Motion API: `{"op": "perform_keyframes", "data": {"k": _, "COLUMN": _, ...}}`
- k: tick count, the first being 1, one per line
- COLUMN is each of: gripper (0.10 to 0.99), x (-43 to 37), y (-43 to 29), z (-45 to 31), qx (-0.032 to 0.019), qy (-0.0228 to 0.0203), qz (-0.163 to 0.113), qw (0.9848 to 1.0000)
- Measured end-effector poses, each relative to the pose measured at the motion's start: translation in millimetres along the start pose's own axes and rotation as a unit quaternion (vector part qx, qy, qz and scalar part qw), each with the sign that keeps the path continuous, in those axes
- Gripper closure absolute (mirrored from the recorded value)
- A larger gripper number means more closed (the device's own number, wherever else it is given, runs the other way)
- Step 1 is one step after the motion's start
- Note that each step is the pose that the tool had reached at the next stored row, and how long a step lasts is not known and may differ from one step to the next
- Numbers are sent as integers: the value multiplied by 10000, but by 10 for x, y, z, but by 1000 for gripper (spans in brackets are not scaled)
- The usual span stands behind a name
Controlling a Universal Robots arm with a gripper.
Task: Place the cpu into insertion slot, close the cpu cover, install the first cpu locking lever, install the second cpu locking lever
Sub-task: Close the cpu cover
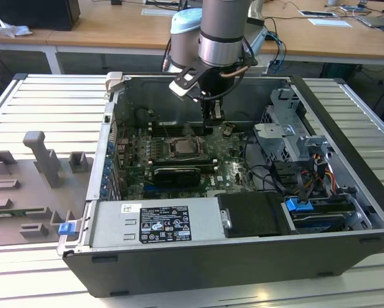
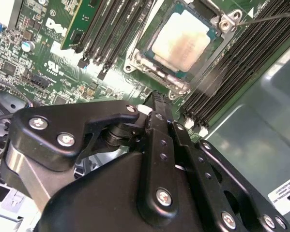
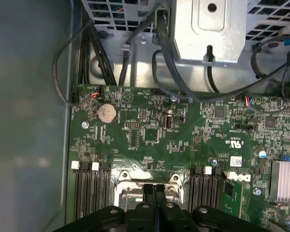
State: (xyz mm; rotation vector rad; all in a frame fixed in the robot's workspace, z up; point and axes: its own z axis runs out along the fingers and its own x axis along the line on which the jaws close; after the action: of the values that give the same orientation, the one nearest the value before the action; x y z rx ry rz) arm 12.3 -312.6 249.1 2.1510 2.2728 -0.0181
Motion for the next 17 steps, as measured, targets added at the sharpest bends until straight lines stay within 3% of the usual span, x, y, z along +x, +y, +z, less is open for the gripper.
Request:
{"op": "perform_keyframes", "data": {"k": 3, "gripper": 980, "x": 3, "y": -49, "z": 21, "qx": -1, "qy": 1, "qz": 0, "qw": 10000}}
{"op": "perform_keyframes", "data": {"k": 8, "gripper": 980, "x": 17, "y": -240, "z": 193, "qx": 0, "qy": 0, "qz": 0, "qw": 10000}}
{"op": "perform_keyframes", "data": {"k": 14, "gripper": 980, "x": 25, "y": -372, "z": 255, "qx": 0, "qy": 0, "qz": 0, "qw": 10000}}
{"op": "perform_keyframes", "data": {"k": 17, "gripper": 980, "x": 31, "y": -475, "z": 309, "qx": 1, "qy": 0, "qz": -1, "qw": 10000}}
